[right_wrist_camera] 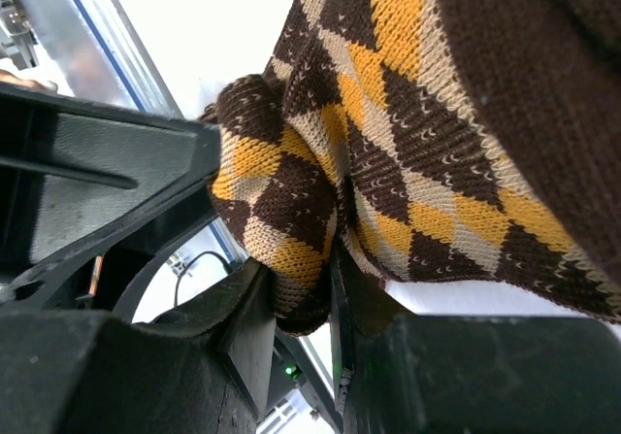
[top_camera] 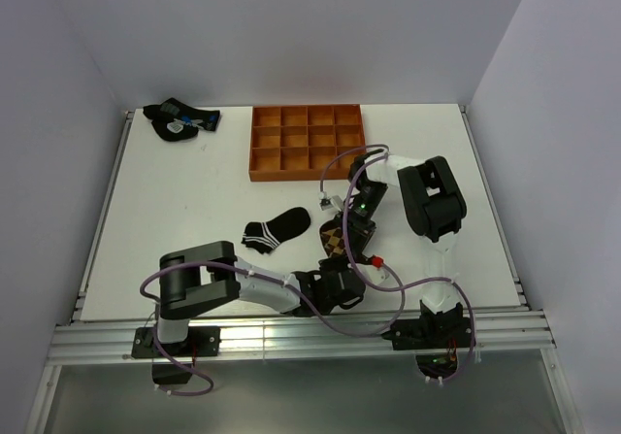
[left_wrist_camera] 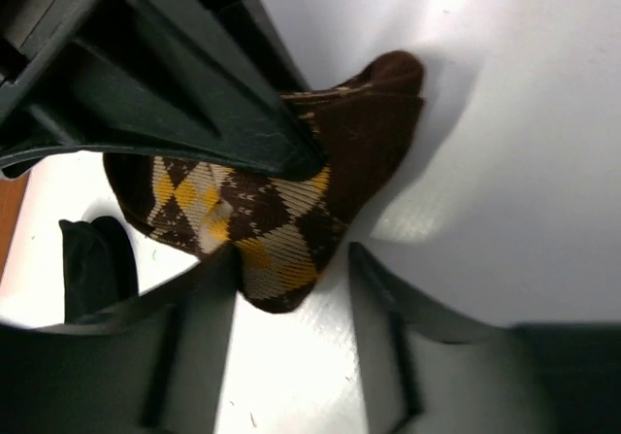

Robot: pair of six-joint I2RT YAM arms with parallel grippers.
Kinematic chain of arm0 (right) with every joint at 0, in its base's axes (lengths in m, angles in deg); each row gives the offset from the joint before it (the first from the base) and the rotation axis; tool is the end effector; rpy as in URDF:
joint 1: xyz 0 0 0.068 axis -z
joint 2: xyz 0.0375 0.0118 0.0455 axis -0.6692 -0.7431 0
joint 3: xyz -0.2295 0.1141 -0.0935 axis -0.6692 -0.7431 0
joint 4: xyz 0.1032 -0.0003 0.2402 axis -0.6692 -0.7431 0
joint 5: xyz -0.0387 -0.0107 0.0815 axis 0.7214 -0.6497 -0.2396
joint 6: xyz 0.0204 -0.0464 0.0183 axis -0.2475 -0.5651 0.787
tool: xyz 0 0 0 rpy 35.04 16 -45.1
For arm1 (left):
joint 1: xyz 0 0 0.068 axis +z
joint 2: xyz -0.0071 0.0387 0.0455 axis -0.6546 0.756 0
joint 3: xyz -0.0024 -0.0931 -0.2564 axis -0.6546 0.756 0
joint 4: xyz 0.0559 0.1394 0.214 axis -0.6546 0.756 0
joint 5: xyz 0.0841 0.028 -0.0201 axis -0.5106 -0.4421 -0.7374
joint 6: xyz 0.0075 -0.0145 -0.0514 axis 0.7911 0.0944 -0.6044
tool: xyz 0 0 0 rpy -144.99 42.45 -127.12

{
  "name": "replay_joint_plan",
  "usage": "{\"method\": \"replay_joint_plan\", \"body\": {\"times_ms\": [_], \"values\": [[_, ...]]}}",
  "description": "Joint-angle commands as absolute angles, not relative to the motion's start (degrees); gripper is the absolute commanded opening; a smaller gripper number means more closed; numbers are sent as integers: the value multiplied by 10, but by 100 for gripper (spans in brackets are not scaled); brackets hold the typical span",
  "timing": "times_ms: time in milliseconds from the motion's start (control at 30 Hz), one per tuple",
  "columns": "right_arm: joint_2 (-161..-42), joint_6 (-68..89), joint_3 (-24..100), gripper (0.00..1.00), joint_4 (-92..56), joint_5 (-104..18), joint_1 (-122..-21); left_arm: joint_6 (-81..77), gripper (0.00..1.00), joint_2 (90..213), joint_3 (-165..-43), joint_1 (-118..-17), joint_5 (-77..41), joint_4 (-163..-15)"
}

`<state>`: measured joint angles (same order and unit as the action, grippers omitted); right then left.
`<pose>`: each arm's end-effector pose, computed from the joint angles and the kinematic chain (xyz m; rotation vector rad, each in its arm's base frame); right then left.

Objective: Roll the socks
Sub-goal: Roll the sock at the center of the board.

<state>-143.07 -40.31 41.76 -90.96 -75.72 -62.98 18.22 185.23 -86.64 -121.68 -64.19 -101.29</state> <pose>0.3065 0.1420 0.1232 1.2314 -2.3486 -1.0617 0.0817 -0.3677 0.1338 1.2203 1.7112 -0.0033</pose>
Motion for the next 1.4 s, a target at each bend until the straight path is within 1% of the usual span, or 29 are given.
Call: {"method": "replay_joint_plan", "body": {"times_ms": [0, 33, 133, 200, 233, 300, 333, 367, 433, 467, 500, 533, 667, 867, 900, 1100, 1133, 1267, 1300, 1367], "values": [[-1446, -407, 426, 20, -877, -721, -628, 175, 46, 1872, -878, -1206, -602, -1045], [-1447, -407, 427, 21, -878, -722, -628, 173, 35, 1875, -879, -1205, -601, -1043], [-1449, -407, 430, 21, -880, -726, -627, 159, 19, 1884, -882, -1203, -578, -1029], [-1450, -406, 431, 20, -879, -726, -627, 145, 15, 1886, -883, -1203, -562, -1018], [-1449, -404, 430, 21, -879, -727, -627, 139, 10, 1886, -883, -1203, -540, -1011], [-1448, -401, 430, 22, -872, -726, -627, 118, 6, 1885, -884, -1203, -520, -1000], [-1444, -397, 428, 23, -869, -726, -627, 110, 3, 1881, -882, -1203, -503, -993], [-1441, -394, 426, 27, -861, -728, -627, 83, 1, 1879, -877, -1203, -491, -990], [-1424, -385, 415, 31, -849, -728, -627, 63, 0, 1872, -873, -1196, -466, -972], [-1416, -385, 413, 37, -842, -735, -627, 40, 0, 1870, -871, -1190, -439, -967], [-1409, -383, 408, 41, -836, -735, -627, 29, 0, 1865, -867, -1188, -424, -966], [-1390, -376, 399, 46, -827, -735, -626, 9, 0, 1861, -857, -1184, -407, -968], [-1333, -364, 372, 54, -789, -735, -620, -39, 0, 1831, -825, -1160, -327, -985], [-1244, -348, 353, 57, -770, -759, -577, -90, 0, 1809, -785, -1122, -253, -1007], [-1225, -345, 351, 57, -767, -760, -570, -95, 0, 1810, -784, -1116, -226, -1007], [-1136, -307, 311, 57, -690, -736, -514, -136, 0, 1828, -788, -1079, -153, -999], [-1126, -310, 305, 57, -684, -735, -507, -146, 0, 1830, -792, -1073, -122, -992], [-1079, -353, 276, 58, -671, -746, -476, -162, 0, 1850, -822, -1040, -80, -943], [-1064, -391, 265, 58, -677, -756, -472, -163, 0, 1853, -830, -1036, -69, -930], [-1047, -418, 250, 59, -687, -763, -464, -169, 0, 1862, -857, -1023, -43, -891]]}}
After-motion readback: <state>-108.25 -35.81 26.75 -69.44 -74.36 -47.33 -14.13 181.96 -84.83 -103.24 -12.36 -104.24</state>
